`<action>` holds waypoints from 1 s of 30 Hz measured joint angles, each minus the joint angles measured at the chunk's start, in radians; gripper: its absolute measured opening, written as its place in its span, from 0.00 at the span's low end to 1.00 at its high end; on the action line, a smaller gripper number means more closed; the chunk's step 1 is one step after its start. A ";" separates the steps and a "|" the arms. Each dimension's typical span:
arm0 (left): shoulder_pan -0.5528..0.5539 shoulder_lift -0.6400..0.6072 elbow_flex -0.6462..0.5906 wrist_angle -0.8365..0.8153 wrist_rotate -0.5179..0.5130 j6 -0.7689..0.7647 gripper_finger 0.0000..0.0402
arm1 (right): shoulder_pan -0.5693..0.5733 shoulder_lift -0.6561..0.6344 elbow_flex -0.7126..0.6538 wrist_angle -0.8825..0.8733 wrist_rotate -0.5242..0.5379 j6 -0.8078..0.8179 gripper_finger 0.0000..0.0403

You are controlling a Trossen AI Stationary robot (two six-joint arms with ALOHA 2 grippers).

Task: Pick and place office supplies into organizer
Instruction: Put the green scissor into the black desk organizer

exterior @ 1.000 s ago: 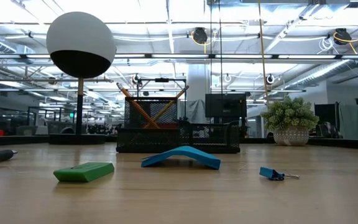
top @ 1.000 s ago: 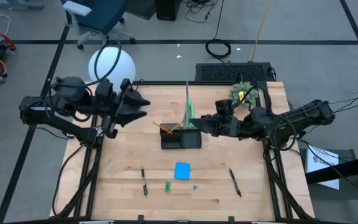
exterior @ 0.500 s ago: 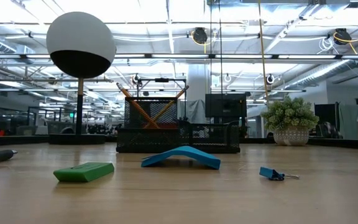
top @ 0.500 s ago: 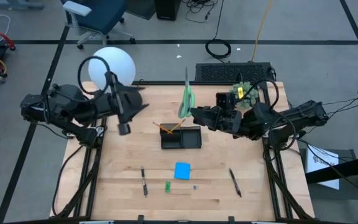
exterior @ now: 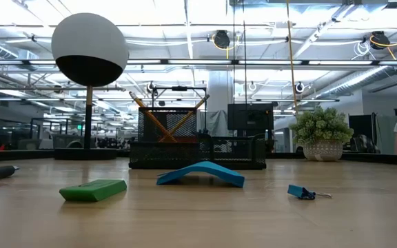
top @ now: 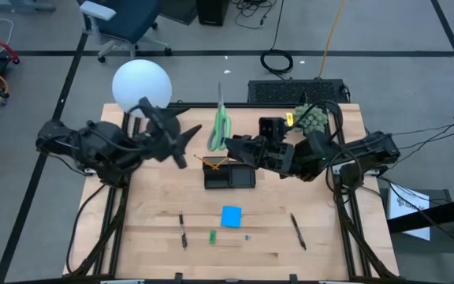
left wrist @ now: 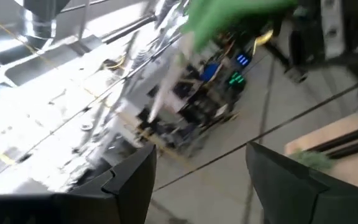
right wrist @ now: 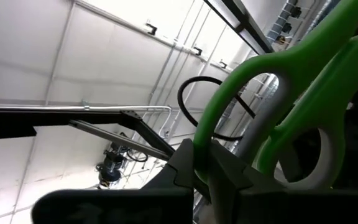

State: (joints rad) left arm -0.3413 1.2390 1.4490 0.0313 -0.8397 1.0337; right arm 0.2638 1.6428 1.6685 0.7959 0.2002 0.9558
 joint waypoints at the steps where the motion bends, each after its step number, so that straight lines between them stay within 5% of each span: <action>1: 0.002 0.018 0.000 0.034 -0.014 0.033 0.64 | 0.000 0.010 0.015 0.000 -0.009 0.001 0.02; 12: 0.023 0.119 -0.001 0.358 -0.023 0.381 0.64 | 0.004 0.053 0.064 0.031 -0.016 0.015 0.02; 30: 0.111 0.127 0.000 0.426 0.144 0.375 0.64 | 0.014 0.053 0.064 0.015 0.011 0.022 0.02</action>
State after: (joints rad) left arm -0.2305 1.3662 1.4487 0.4574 -0.6954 1.4088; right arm 0.2775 1.6955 1.7325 0.8112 0.2115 0.9775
